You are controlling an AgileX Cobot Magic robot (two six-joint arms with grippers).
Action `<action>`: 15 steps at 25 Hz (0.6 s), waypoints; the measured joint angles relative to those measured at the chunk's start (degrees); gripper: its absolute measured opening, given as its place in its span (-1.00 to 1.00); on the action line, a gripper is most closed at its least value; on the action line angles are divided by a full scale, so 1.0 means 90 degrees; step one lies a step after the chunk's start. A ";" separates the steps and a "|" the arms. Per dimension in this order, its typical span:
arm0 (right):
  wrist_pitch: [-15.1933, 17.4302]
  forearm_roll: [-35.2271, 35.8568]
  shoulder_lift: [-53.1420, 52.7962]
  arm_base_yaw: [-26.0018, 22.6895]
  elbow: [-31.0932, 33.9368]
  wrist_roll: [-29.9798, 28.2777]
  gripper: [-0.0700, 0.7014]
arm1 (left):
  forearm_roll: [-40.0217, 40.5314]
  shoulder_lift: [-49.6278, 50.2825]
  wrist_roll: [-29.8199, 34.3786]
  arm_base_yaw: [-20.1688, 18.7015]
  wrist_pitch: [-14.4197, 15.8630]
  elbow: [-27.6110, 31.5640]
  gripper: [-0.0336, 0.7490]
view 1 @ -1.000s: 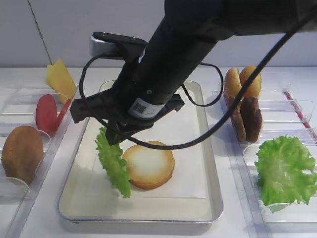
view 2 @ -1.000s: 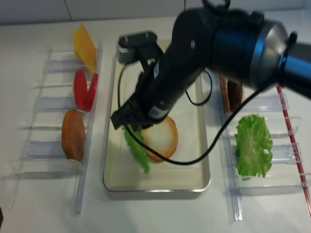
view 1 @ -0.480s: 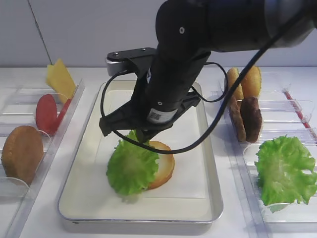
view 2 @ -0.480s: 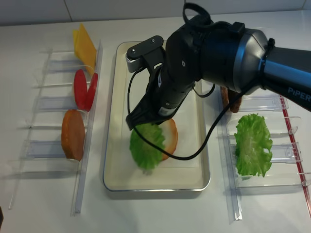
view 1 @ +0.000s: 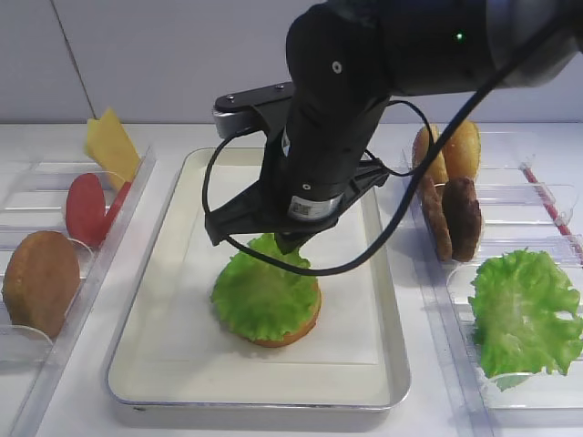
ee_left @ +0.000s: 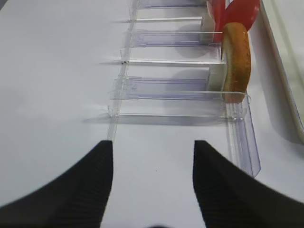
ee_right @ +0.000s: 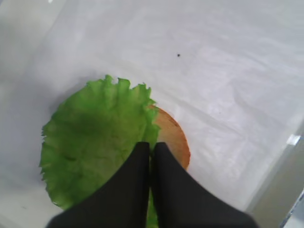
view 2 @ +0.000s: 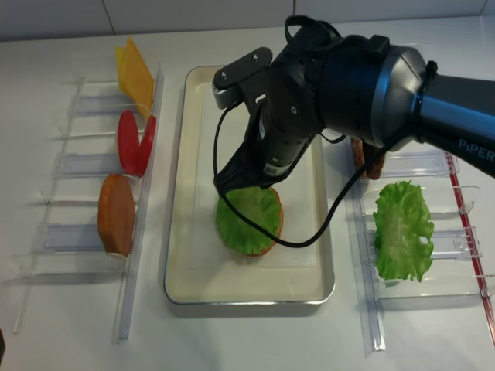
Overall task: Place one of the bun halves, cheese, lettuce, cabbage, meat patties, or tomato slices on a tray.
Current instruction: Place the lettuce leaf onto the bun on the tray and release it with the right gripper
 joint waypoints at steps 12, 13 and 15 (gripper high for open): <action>0.0162 -0.0159 0.0000 0.0000 0.0000 0.0293 -0.73 | 0.0000 0.0000 0.0000 0.0000 0.0000 0.0000 0.09; 0.0162 -0.0159 0.0000 0.0000 0.0000 0.0293 -0.73 | 0.0000 0.0000 0.0000 0.0000 0.0000 0.0000 0.09; 0.0162 -0.0119 0.0000 0.0000 0.0000 0.0293 -0.73 | 0.0000 0.0000 0.0000 0.0000 0.0000 0.0000 0.09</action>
